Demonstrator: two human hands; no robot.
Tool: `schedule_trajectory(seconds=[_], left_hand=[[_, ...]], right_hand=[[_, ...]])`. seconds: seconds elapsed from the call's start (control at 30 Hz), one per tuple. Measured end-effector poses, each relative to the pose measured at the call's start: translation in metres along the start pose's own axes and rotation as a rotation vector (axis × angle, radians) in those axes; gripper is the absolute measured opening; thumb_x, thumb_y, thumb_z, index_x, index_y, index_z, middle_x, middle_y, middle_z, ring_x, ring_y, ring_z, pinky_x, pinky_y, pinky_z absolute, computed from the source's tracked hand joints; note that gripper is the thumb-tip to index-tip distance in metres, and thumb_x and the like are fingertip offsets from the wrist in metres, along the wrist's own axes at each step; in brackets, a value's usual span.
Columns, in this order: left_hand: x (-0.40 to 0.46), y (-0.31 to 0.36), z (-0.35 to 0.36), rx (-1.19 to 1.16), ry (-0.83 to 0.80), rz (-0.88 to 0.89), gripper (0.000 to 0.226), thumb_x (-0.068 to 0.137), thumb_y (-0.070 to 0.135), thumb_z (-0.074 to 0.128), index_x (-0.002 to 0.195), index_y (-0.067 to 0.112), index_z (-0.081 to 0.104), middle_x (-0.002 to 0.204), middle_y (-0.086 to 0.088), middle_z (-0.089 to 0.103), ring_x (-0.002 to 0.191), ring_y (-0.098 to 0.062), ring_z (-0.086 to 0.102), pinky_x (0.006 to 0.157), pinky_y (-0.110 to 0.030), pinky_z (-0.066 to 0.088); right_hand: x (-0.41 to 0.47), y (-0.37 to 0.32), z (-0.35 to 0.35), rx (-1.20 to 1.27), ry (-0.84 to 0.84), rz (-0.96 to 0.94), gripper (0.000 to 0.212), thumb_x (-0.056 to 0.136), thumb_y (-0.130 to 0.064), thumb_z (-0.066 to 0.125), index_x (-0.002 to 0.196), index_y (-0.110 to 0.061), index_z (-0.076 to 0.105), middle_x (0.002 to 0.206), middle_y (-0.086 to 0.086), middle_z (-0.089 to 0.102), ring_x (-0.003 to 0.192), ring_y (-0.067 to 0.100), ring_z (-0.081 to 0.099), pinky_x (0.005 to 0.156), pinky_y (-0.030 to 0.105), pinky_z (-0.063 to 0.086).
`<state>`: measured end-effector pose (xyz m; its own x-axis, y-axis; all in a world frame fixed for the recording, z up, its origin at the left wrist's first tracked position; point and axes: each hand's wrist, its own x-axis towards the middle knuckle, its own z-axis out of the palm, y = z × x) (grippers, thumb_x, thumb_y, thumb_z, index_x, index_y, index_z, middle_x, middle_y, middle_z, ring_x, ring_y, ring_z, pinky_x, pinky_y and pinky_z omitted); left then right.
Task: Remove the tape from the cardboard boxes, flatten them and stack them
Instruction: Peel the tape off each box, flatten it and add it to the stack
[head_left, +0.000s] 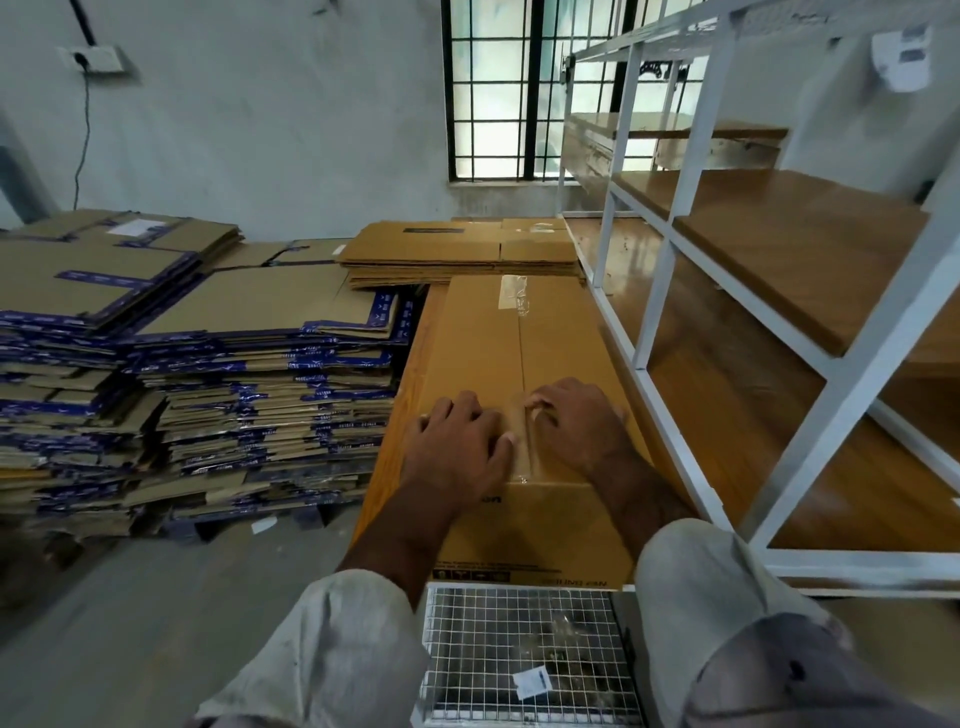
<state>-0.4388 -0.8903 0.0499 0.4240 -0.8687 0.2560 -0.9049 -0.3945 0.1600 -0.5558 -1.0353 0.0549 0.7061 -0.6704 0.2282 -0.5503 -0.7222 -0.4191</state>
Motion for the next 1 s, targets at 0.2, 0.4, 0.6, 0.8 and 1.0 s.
schedule_trajectory(seconds=[0.2,0.4,0.6,0.8,1.0], left_hand=[[0.005,0.001,-0.003,-0.003,0.021,0.011,0.041,0.104,0.051,0.035,0.128,0.029,0.060,0.133,0.003,0.047,0.123,-0.018,0.039,0.101,-0.046,0.030],[0.004,0.000,0.001,-0.009,0.058,0.014,0.040,0.103,0.053,0.035,0.125,0.029,0.058,0.130,0.003,0.047,0.122,-0.017,0.040,0.102,-0.046,0.031],[0.001,-0.001,0.015,-0.003,0.184,0.020,0.048,0.098,0.055,0.027,0.112,0.024,0.061,0.116,0.000,0.055,0.109,-0.019,0.049,0.091,-0.042,0.036],[0.002,-0.002,0.015,-0.002,0.202,0.025,0.048,0.097,0.055,0.029,0.113,0.023,0.061,0.117,0.000,0.055,0.109,-0.019,0.048,0.091,-0.041,0.034],[0.002,-0.001,0.013,0.011,0.184,0.018,0.058,0.093,0.059,0.020,0.118,0.024,0.058,0.122,-0.001,0.052,0.112,-0.019,0.046,0.093,-0.041,0.033]], right_hand=[[-0.004,-0.006,0.000,-0.108,-0.069,-0.011,0.037,0.104,-0.040,0.045,0.139,-0.037,0.054,0.145,-0.004,0.049,0.134,0.023,0.041,0.107,0.054,0.029],[0.000,-0.007,0.003,-0.098,-0.035,0.027,0.036,0.103,-0.038,0.048,0.135,-0.029,0.060,0.140,-0.003,0.053,0.130,0.022,0.045,0.107,0.054,0.033],[0.006,-0.004,0.000,-0.039,-0.052,0.052,0.033,0.101,-0.038,0.050,0.126,-0.031,0.069,0.132,-0.002,0.055,0.123,0.022,0.047,0.104,0.052,0.038],[0.004,0.000,0.000,0.033,0.006,0.017,0.019,0.096,-0.034,0.062,0.110,-0.032,0.074,0.127,-0.003,0.056,0.117,0.021,0.053,0.102,0.055,0.044],[0.006,-0.005,-0.005,0.063,0.017,0.019,0.009,0.091,-0.038,0.067,0.087,-0.046,0.064,0.127,-0.007,0.056,0.117,0.018,0.053,0.100,0.054,0.045]])
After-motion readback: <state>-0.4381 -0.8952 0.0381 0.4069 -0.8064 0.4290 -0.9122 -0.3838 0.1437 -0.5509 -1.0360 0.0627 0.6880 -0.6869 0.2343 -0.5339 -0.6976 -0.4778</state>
